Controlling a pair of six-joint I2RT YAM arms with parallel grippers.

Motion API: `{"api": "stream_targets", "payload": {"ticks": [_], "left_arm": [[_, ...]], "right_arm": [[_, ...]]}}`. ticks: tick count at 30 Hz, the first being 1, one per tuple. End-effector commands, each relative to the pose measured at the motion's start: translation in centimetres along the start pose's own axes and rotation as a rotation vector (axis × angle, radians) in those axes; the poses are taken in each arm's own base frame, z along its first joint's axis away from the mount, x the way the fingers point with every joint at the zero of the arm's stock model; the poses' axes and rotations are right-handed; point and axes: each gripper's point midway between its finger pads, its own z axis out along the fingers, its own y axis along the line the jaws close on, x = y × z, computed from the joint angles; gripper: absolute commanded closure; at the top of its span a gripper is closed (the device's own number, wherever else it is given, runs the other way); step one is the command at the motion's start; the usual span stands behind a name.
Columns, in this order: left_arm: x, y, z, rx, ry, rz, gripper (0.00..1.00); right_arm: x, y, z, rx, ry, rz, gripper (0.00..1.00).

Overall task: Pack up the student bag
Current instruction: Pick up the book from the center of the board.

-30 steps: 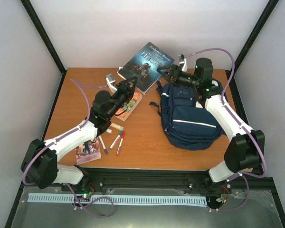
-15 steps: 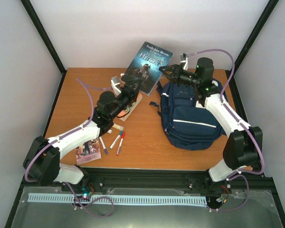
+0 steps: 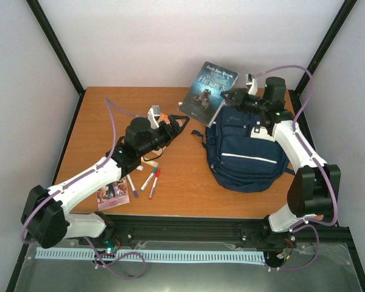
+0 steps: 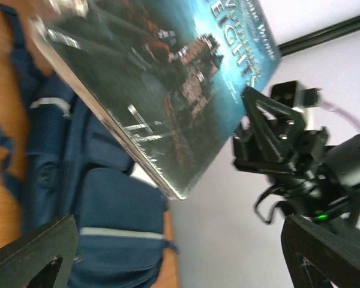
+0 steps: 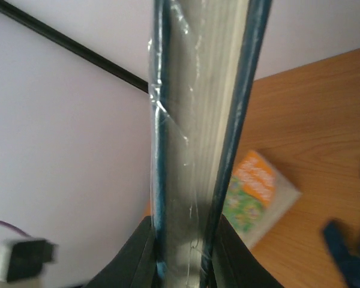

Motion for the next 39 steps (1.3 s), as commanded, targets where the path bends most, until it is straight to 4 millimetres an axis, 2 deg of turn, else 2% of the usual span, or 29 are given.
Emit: {"api": "stream_targets", "payload": {"ticks": [1,3,5,8,11,14,17,21,24,31,39], "left_arm": [[1.6,4.0,-2.3,-0.304,0.141,0.262,0.05],[1.8,5.3,-3.3,-0.378,0.183,0.350,0.05],[2.1,5.7,-4.0,-0.387,0.212,0.425,0.05],[2.9,5.4,-4.6,-0.340,0.262,0.516,0.04],[3.8,6.1,-4.5,-0.336,0.321,0.534,0.03],[6.4,5.6,-4.0,-0.226,0.446,0.520,0.03],[8.8,4.8,-3.8,-0.092,0.545,0.490,0.04],[10.4,3.9,-4.1,0.042,0.591,0.469,0.11],[10.9,2.7,-4.6,0.128,0.594,0.483,0.15],[11.5,1.0,-5.2,0.279,0.574,0.458,0.19],[11.4,-1.1,-5.4,0.365,0.567,0.474,0.39]], "right_arm": [[1.1,2.1,-3.6,0.017,0.036,-0.376,0.97],[3.6,1.4,-4.5,0.020,0.131,-0.470,0.97],[6.2,1.4,-5.7,-0.013,0.217,-0.549,0.97],[10.2,2.7,-7.9,-0.113,0.317,-0.620,0.97],[13.7,3.7,-9.7,-0.202,0.375,-0.591,0.97],[16.3,4.8,-11.0,-0.294,0.398,-0.526,0.97],[17.8,5.1,-11.8,-0.325,0.402,-0.517,0.97],[18.5,5.8,-12.5,-0.349,0.380,-0.535,0.97],[18.5,6.3,-12.7,-0.364,0.369,-0.527,0.97],[16.8,8.1,-13.1,-0.477,0.346,-0.451,0.97],[15.9,6.1,-12.4,-0.437,0.346,-0.388,0.97]]}}
